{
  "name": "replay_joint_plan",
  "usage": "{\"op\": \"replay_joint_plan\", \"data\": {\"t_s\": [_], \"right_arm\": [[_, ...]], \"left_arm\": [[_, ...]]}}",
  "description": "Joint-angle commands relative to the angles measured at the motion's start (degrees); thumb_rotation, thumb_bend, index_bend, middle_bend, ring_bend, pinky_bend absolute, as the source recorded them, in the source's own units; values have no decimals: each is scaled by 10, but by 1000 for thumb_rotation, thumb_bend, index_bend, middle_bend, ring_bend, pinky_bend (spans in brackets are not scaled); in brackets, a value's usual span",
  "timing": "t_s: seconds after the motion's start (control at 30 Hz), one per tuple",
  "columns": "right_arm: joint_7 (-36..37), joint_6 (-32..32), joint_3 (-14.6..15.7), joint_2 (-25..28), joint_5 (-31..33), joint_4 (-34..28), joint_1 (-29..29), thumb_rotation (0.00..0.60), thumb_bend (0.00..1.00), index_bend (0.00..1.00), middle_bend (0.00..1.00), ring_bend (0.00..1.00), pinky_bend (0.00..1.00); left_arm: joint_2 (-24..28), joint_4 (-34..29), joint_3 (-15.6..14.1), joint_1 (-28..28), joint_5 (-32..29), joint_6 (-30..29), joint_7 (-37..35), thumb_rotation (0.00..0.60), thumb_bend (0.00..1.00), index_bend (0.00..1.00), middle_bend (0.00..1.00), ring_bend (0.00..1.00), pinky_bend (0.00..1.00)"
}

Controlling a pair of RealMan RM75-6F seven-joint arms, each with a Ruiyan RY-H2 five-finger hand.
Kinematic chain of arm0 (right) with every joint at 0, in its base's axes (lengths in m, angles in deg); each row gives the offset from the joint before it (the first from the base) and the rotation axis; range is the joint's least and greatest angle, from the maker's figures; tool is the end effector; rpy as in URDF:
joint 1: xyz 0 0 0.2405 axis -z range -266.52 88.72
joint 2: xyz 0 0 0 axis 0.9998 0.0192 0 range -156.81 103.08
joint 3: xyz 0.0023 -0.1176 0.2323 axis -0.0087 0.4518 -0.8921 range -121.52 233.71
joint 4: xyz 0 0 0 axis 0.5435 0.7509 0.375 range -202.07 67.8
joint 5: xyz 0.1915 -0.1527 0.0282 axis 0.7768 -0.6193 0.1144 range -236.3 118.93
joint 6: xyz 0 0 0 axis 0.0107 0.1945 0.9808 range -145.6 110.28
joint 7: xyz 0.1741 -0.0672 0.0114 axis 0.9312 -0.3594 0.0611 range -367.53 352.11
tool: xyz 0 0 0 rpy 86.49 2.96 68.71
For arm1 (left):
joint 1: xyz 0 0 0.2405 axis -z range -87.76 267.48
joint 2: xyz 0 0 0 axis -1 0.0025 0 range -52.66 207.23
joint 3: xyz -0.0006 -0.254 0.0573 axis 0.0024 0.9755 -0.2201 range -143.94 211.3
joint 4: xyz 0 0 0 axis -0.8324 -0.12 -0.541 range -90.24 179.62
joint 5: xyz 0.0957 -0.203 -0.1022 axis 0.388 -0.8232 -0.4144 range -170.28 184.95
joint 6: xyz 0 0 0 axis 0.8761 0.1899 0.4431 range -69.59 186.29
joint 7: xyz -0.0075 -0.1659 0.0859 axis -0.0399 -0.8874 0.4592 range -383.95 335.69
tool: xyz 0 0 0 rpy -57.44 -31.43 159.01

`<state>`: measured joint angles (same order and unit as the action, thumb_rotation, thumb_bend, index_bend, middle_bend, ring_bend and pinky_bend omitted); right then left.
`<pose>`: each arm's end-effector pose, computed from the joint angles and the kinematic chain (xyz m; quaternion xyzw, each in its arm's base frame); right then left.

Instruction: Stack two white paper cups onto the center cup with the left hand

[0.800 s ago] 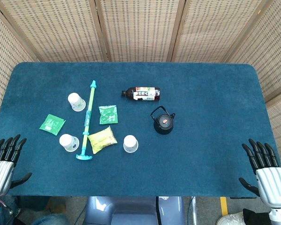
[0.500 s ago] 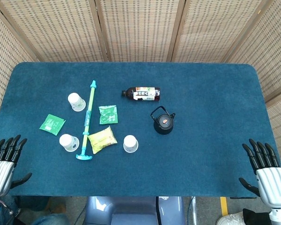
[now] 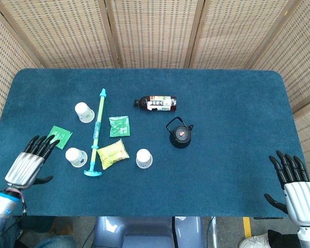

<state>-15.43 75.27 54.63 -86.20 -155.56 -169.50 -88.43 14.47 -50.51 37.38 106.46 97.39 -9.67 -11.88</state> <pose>-0.2763 -0.1888 0.1453 0.6134 -0.3278 0.4207 0.5825 -0.2749 0.2837 0.0764 -0.7436 -0.3064 -0.3175 0.5024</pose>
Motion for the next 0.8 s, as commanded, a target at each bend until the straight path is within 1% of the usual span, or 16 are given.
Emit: {"op": "replay_joint_plan", "data": {"t_s": [0.03, 0.1, 0.2, 0.27, 0.43, 0.53, 0.63, 0.7, 0.8], "right_arm": [[-2, -4, -2, -1, 6, 0, -2, 600, 0, 0, 0, 0, 0], [-4, -7, -3, -2, 10, 0, -3, 600, 0, 0, 0, 0, 0], [-6, -11, -5, -3, 17, 1, -5, 600, 0, 0, 0, 0, 0], [-5, -13, -7, -4, 22, 2, -6, 600, 0, 0, 0, 0, 0], [-4, -14, -9, -4, 25, 2, -7, 600, 0, 0, 0, 0, 0], [-4, -15, -8, -4, 25, 2, -7, 600, 0, 0, 0, 0, 0], [-5, -15, -8, -5, 24, 2, -7, 600, 0, 0, 0, 0, 0], [-4, -14, -7, -5, 23, 1, -7, 600, 0, 0, 0, 0, 0], [0, -12, -7, -5, 22, 1, -6, 600, 0, 0, 0, 0, 0]], "left_arm": [[-44, 75, 21, 74, -11, 79, -2, 600, 2, 173, 58, 44, 137], [-67, 108, 20, 93, -5, 93, -24, 600, 7, 225, 111, 89, 187], [-100, 153, 16, 115, 0, 112, -58, 600, 12, 263, 146, 118, 215], [-111, 174, 11, 125, -3, 125, -64, 600, 14, 279, 158, 131, 224], [-116, 187, 5, 134, -16, 138, -69, 600, 14, 312, 181, 154, 247], [-118, 190, 2, 138, -19, 138, -74, 600, 17, 362, 222, 193, 283], [-121, 194, 1, 139, -22, 134, -75, 600, 52, 435, 283, 263, 330], [-122, 195, 1, 140, -27, 132, -75, 600, 98, 499, 339, 336, 392], [-118, 191, 1, 140, -41, 134, -69, 600, 131, 573, 407, 433, 477]]}}
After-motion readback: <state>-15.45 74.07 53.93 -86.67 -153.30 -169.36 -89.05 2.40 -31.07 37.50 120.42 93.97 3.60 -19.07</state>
